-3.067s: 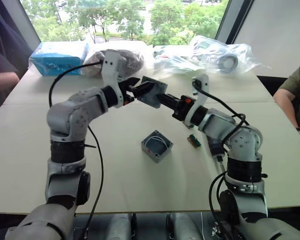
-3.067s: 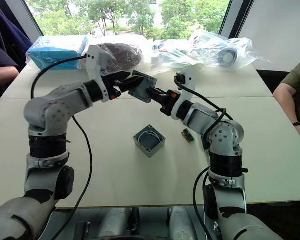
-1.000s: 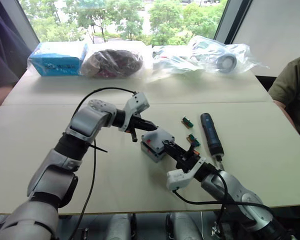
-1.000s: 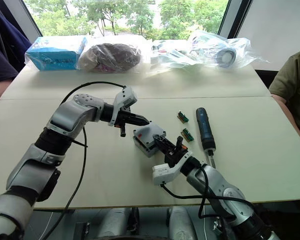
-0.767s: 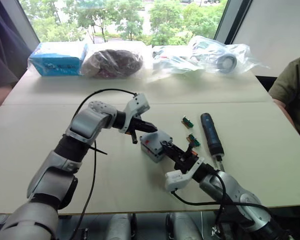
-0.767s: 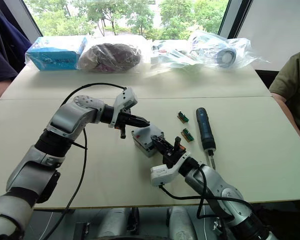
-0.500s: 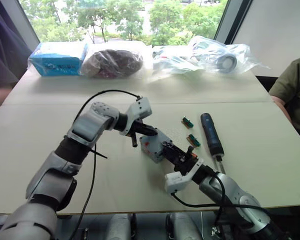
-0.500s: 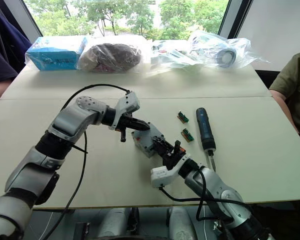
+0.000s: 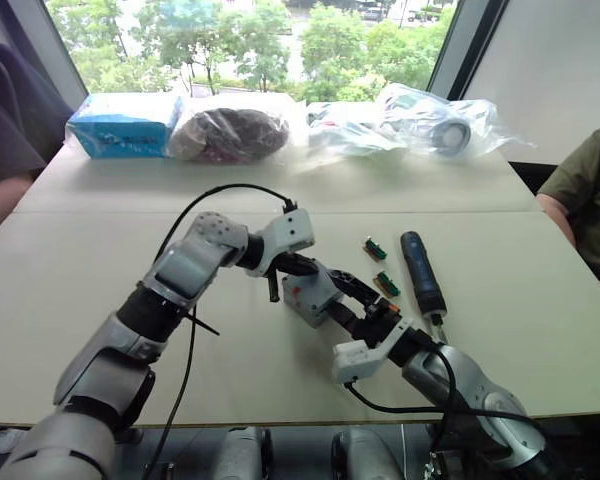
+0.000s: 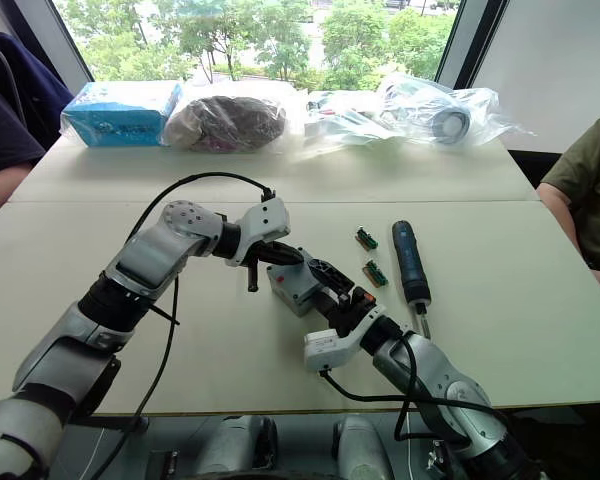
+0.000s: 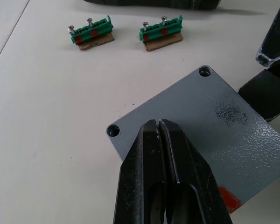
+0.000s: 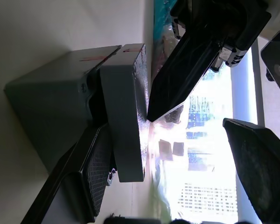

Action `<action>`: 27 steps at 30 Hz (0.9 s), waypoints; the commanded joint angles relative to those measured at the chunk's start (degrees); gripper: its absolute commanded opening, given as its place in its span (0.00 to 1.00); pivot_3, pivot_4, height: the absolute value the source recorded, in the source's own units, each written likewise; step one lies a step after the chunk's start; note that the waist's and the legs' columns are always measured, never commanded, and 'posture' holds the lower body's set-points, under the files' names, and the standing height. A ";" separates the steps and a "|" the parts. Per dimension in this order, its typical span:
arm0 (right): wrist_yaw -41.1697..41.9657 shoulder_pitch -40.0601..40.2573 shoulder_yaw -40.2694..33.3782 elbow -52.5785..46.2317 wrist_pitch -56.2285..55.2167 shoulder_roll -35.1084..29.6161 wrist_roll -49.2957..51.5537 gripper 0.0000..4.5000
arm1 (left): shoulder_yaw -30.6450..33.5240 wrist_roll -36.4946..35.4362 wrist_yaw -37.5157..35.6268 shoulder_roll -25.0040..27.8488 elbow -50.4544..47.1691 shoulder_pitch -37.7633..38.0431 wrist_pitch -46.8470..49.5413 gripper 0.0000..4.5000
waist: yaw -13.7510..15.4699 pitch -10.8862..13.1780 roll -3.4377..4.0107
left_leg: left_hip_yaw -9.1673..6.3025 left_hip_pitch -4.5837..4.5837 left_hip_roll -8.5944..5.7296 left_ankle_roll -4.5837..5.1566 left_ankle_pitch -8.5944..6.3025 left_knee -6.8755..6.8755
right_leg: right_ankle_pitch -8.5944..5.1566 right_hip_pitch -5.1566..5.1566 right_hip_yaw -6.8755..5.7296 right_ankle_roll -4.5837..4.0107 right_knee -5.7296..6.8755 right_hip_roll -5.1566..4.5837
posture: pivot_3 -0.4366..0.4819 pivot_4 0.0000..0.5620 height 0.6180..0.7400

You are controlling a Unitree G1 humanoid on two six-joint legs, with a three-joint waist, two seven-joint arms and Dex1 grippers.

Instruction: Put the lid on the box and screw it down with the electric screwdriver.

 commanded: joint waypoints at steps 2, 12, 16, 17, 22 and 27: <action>0.80 0.98 -1.04 -2.89 -0.85 0.13 1.16 0.84 | -5.14 4.59 0.65 0.62 4.58 3.89 0.91 0.00 | 0.26 -0.34 -0.03 | 0.01 0.01 0.00 0.01 -0.01 0.00 | -0.03 0.00 0.01 -0.06 0.00 0.00 | 0.48 0.27 1.00; 2.66 3.69 -2.99 -6.31 -1.05 0.23 2.00 0.84 | -4.64 4.90 1.04 -0.19 4.93 5.16 0.88 0.00 | 0.54 -0.61 -0.04 | 0.01 0.05 0.00 0.21 -0.13 0.00 | -0.09 0.07 0.00 -0.17 -0.03 -0.02 | 0.48 0.27 1.00; 3.28 4.52 -4.20 -7.22 -1.25 -0.11 3.00 0.84 | -4.78 5.13 1.41 -0.51 5.16 5.37 0.68 0.00 | 0.60 -0.62 -0.04 | 0.00 0.10 -0.01 0.23 -0.14 0.00 | -0.10 0.15 -0.01 -0.17 -0.06 -0.04 | 0.48 0.27 1.00; 3.43 4.67 -4.47 -7.39 -1.31 -0.22 3.25 0.84 | -4.76 5.17 1.41 -0.52 5.32 5.34 0.55 0.00 | 0.63 -0.62 -0.03 | 0.00 0.10 -0.01 0.24 -0.15 0.00 | -0.10 0.16 -0.02 -0.18 -0.06 -0.04 | 0.48 0.27 1.00; 4.59 6.54 -5.97 -8.49 -2.35 -1.32 5.14 0.84 | -3.99 5.24 1.47 -0.57 6.31 5.03 -0.04 0.00 | 0.51 -0.64 -0.04 | 0.00 0.11 -0.04 0.28 -0.17 0.00 | -0.10 0.19 -0.02 -0.18 -0.09 -0.08 | 0.48 0.27 1.00; 6.08 7.73 -8.71 -9.72 -2.66 -1.45 10.34 0.84 | 1.90 0.55 0.13 -1.57 7.04 3.57 0.92 0.00 | 0.46 -0.66 -0.06 | -0.02 0.24 -0.03 0.29 -0.18 0.00 | -0.11 0.32 -0.04 -0.20 -0.09 -0.08 | 0.48 0.27 1.00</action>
